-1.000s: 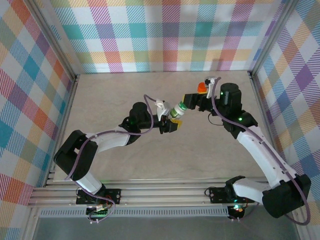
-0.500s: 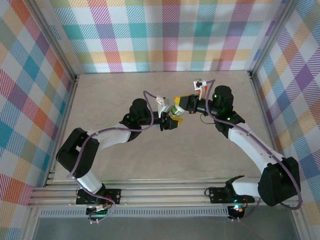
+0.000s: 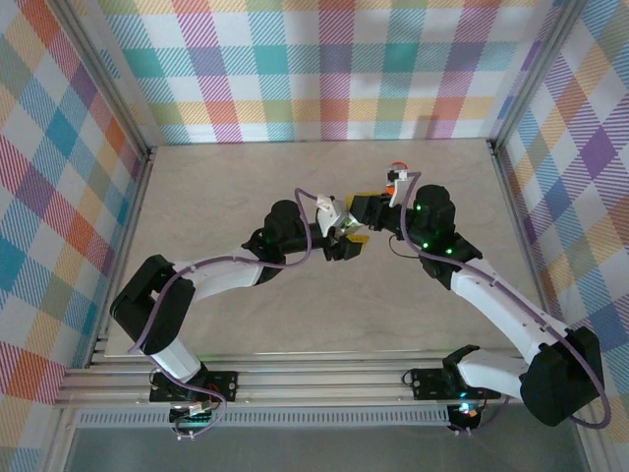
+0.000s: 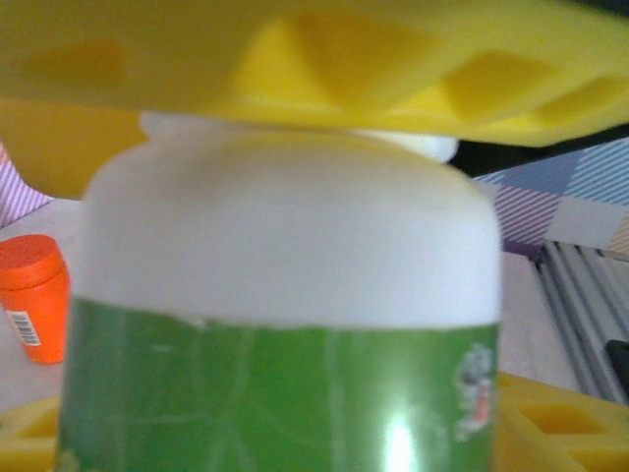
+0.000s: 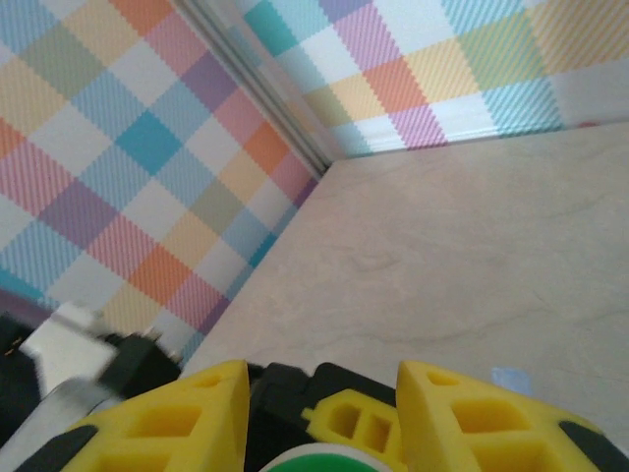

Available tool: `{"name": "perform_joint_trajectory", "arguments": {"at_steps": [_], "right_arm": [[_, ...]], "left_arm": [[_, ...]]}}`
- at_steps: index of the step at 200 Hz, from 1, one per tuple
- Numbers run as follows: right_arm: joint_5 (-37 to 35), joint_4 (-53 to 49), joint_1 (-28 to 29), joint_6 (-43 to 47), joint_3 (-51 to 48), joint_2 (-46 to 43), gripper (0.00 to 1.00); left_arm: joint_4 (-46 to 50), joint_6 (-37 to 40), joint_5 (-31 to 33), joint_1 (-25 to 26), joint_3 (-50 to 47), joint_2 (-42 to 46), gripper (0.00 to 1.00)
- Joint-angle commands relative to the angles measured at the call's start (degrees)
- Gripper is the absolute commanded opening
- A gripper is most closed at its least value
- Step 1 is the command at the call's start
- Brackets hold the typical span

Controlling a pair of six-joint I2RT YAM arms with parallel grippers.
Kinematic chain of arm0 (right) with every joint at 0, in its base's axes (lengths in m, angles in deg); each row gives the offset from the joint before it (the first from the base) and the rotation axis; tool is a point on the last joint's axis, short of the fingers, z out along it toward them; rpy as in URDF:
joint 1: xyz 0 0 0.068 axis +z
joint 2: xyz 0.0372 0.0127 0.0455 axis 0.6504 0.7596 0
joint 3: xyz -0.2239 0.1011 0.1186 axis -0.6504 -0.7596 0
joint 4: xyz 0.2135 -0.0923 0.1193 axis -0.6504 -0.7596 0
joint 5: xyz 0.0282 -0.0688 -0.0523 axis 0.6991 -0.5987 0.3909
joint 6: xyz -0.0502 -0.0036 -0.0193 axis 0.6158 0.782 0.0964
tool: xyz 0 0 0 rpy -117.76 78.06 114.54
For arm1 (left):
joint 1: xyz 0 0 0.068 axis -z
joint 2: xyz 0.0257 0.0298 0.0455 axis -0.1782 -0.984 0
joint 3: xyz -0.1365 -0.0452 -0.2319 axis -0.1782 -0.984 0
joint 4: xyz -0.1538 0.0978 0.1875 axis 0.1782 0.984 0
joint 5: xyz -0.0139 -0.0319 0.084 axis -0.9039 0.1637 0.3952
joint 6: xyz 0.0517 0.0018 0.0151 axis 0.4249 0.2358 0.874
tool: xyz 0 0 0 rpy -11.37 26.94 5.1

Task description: Sort the pills into containers

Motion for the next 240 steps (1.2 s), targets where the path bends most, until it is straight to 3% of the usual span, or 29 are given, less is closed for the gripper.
{"name": "perform_joint_trajectory", "arguments": {"at_steps": [1, 81, 141, 180, 225, 232, 240], "right_arm": [[-4.8, -3.3, 0.9, -0.3, 2.0, -1.2, 0.00], [-8.7, -6.8, 1.4, -0.2, 3.2, -2.3, 0.00], [-8.0, -5.4, 1.4, -4.0, 4.0, -2.6, 0.00], [-8.6, -5.2, 1.4, -5.1, 3.6, -3.6, 0.00], [-8.7, -5.4, 1.4, -5.6, 3.3, -4.3, 0.00], [-8.7, -5.3, 1.4, -5.7, 3.2, -4.3, 0.00], [-8.6, -5.2, 1.4, -5.6, 3.1, -4.3, 0.00]], "left_arm": [[0.2, 4.0, 5.7, 1.3, 0.2, 2.7, 0.68], [-0.5, 5.5, 5.3, 1.7, -1.7, 4.1, 0.60], [1.0, 8.4, 7.3, 2.7, -2.0, 2.5, 0.68], [2.8, 9.1, 6.6, 2.7, -1.1, 1.9, 0.58], [2.4, 8.8, 6.7, 3.0, -1.3, 1.2, 0.57], [2.4, 8.8, 6.7, 3.2, -1.1, 1.3, 0.53], [2.4, 8.7, 6.7, 3.3, -1.0, 1.4, 0.41]]}}
